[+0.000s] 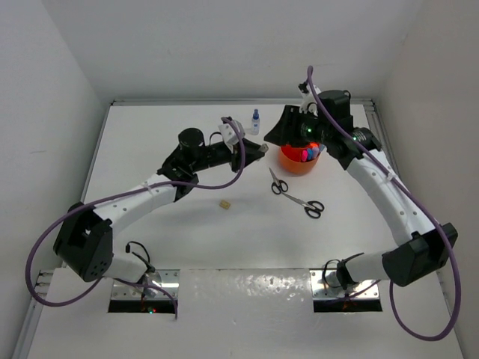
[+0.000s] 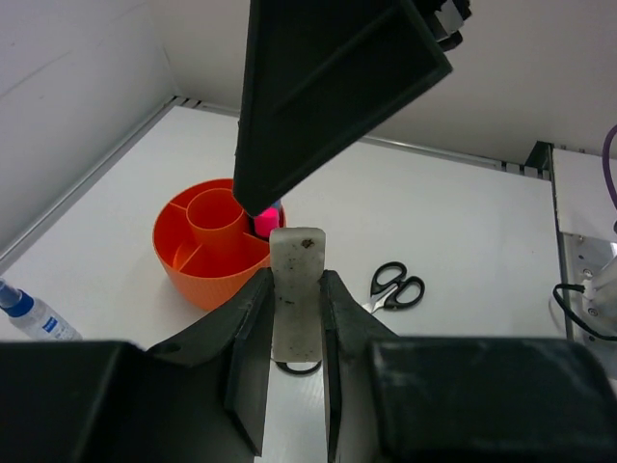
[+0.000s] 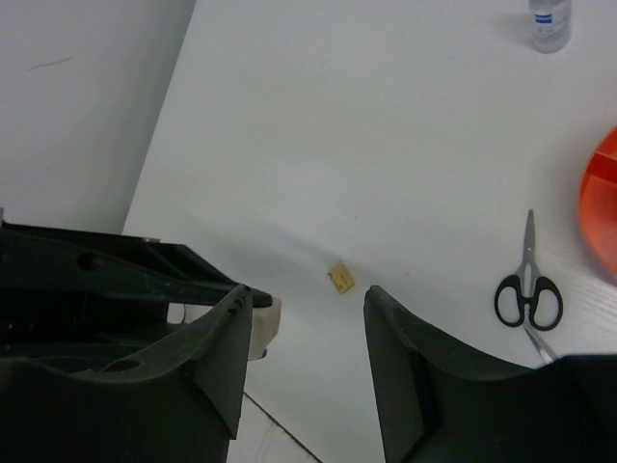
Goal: Sort the stationery into containers
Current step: Place the stationery in the storage box.
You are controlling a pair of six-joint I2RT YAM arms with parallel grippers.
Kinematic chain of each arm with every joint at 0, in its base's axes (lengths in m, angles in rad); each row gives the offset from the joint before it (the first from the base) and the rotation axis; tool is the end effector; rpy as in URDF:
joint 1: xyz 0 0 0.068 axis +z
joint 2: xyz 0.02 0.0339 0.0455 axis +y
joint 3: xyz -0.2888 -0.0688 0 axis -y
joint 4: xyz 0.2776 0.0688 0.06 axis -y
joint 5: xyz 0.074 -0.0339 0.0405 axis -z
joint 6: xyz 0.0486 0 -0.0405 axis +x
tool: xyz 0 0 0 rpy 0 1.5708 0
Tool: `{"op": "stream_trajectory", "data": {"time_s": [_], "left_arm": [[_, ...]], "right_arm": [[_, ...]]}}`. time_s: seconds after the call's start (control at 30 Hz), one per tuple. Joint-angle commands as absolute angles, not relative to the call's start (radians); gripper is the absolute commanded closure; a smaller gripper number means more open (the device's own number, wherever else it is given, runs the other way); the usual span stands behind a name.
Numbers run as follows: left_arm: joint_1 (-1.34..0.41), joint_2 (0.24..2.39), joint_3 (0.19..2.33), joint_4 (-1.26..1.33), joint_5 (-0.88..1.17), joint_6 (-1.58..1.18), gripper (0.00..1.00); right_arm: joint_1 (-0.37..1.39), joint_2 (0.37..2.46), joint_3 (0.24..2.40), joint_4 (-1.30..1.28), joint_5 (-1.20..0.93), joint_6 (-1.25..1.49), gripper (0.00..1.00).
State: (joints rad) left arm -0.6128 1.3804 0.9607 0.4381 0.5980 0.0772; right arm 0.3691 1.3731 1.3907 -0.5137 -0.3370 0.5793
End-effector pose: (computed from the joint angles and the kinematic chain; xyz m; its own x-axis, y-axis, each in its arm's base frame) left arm 0.2767 -0.2280 0.3409 0.0872 0.0166 -0.9961 0.9319 0.3521 0.0874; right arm 0.3161 0.1395 0.4045 -0.7064 0.2807 -0.6498 -0.2689 0.7428 0.6132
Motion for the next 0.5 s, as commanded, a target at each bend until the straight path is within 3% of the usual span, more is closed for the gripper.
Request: {"op": "stream_trajectory", "data": {"time_s": [0.0,0.23,0.47], "left_arm": [[-0.598,1.422,0.977,0.515,0.612,0.055,1.00],[-0.572,1.489,1.023,0.482,0.644,0.072,1.00],[-0.565,1.514,1.032,0.508,0.650,0.075,1.00]], "right_arm": [[0.390,1.371,1.364,-0.422,-0.393,0.591,0.51],[0.397,1.397,1.350,-0.391,-0.388,0.618,0.60],[0.410,1.428,1.331,-0.423,-0.354,0.617,0.59]]}}
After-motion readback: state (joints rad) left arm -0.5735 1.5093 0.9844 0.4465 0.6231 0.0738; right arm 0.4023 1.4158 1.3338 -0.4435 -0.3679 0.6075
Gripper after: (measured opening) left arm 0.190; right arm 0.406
